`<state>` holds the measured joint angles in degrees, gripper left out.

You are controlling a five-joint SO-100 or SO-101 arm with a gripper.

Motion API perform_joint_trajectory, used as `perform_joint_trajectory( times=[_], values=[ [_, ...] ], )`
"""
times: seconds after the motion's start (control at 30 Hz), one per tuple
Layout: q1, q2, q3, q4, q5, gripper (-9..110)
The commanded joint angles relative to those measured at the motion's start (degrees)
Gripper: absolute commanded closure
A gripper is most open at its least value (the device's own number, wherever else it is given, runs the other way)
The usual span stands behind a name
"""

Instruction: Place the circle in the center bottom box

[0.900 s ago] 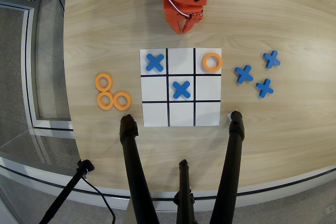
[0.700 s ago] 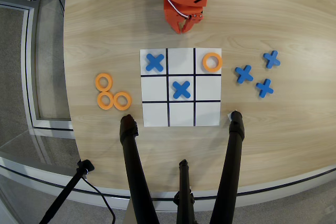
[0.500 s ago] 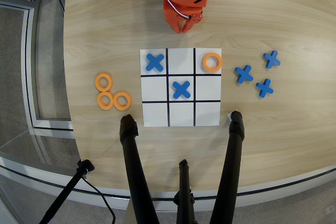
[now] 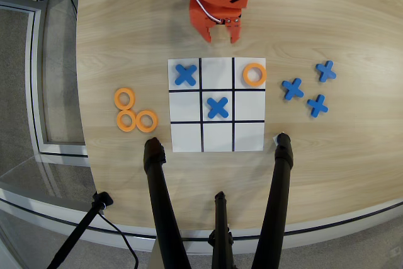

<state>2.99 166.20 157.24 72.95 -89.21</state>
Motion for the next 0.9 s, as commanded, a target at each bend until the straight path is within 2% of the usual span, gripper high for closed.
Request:
perform_joint_trajectory(
  times=[0.0, 0.37, 0.6, 0.87],
  values=[
    [1.5, -9.5, -10.2, -2.2, 1.7, 79],
    [8.5, -47.2, -43.2, -10.0, 9.1, 79],
    [14.0, -64.6, -53.7, -17.9, 9.2, 79],
    [18.0, -77.0, -61.8, -22.5, 7.8, 79]
  ],
)
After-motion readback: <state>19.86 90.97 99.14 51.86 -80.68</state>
